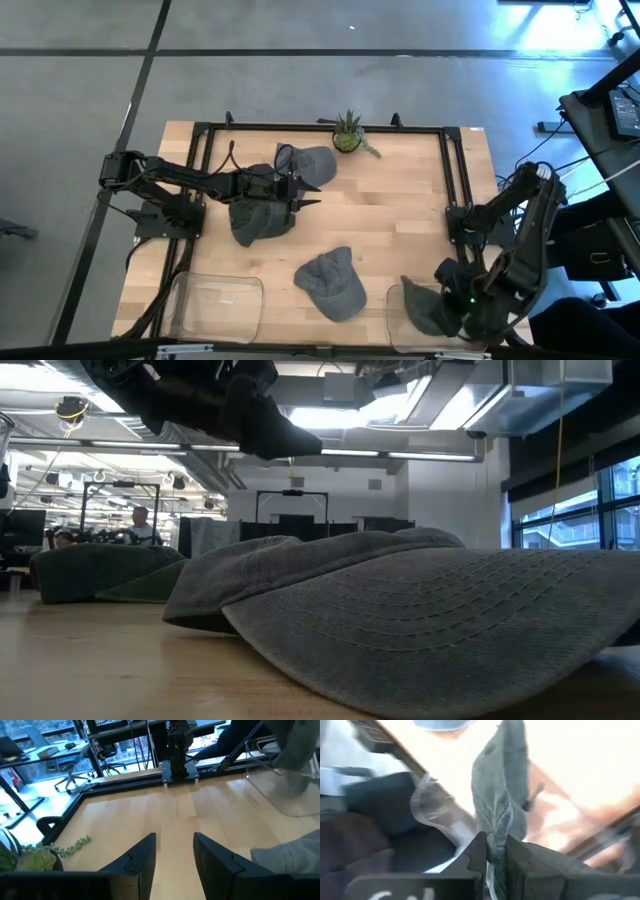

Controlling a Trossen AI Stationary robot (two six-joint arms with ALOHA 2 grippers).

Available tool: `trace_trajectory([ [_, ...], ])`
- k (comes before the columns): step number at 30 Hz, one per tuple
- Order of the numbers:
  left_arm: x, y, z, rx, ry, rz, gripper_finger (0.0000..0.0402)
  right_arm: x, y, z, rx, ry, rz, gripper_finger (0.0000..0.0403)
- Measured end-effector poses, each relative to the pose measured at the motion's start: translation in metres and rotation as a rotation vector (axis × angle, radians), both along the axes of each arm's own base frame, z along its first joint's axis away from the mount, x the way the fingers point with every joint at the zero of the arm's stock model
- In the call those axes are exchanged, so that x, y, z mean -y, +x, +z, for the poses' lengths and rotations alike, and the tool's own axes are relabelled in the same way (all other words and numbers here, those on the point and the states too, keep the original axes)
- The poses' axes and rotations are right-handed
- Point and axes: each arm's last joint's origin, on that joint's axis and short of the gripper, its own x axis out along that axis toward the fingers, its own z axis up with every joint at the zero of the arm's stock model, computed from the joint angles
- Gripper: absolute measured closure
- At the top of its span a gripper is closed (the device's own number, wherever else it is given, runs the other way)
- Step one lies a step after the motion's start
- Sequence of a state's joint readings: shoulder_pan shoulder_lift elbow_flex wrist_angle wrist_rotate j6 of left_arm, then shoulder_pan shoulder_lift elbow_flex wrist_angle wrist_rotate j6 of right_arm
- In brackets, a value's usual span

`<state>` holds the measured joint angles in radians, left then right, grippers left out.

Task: Pick & Place hat
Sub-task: Put the right black cap into the right transparent bin

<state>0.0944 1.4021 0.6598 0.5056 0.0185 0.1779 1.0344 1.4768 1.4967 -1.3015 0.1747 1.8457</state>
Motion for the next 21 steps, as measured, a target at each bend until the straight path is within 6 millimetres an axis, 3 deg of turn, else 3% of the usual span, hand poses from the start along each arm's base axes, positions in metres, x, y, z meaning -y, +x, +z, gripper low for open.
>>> trace_trajectory([
  [6,0.000,0.000,0.000,0.005,-0.060,0.015,0.0274,-0.007,0.005,-0.019,-0.061,-0.168,0.148,0.0355],
  [15,0.000,0.000,0.000,0.007,-0.084,0.022,0.0278,-0.024,0.013,-0.045,-0.161,-0.234,0.229,0.0350],
  [21,0.000,0.000,0.001,0.017,-0.083,0.022,0.0276,-0.025,0.011,-0.062,-0.338,-0.333,0.263,0.0340],
])
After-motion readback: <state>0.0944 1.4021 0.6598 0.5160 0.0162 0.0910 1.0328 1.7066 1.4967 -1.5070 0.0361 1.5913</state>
